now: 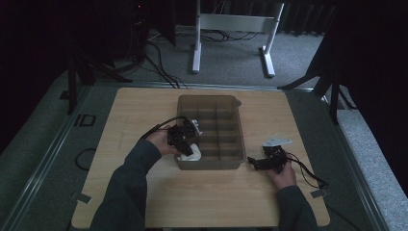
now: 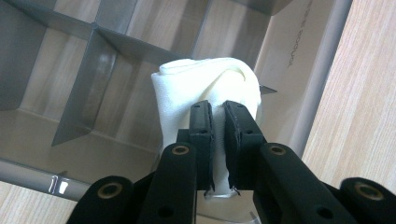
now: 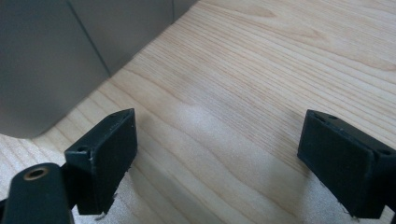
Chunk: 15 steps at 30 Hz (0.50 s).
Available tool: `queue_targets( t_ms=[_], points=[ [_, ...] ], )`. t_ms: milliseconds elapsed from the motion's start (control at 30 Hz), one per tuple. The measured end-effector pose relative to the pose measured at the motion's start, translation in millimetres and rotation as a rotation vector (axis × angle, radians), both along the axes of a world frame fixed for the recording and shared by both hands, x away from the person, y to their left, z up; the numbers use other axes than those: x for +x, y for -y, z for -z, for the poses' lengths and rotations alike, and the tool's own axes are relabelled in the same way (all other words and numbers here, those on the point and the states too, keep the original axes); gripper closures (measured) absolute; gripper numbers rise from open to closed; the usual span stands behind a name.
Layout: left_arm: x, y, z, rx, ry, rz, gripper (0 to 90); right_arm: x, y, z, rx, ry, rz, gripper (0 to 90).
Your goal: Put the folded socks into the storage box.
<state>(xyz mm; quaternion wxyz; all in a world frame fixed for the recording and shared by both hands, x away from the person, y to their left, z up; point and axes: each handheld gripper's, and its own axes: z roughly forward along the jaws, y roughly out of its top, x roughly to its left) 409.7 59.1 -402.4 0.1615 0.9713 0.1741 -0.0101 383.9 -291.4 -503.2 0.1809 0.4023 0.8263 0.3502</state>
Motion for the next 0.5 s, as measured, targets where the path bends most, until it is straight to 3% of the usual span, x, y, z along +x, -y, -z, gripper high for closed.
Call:
queue_targets(
  t_ms=[200, 300, 500],
  points=[
    [-1.4, -0.2, -1.1, 0.002, -0.007, 0.000, 82.7, 0.0, 0.0, 0.0, 0.000, 0.000, 0.000, 11.5],
    [-3.2, -1.4, -3.6, 0.005, -0.007, 0.004, 77.4, -0.1, 0.0, 0.0, 0.001, -0.001, 0.001, 11.5],
    [-5.5, -10.9, -15.9, -0.053, 0.007, -0.009, 75.3, -0.1, 0.0, -0.1, -0.001, -0.002, 0.000, 11.5]
  ],
)
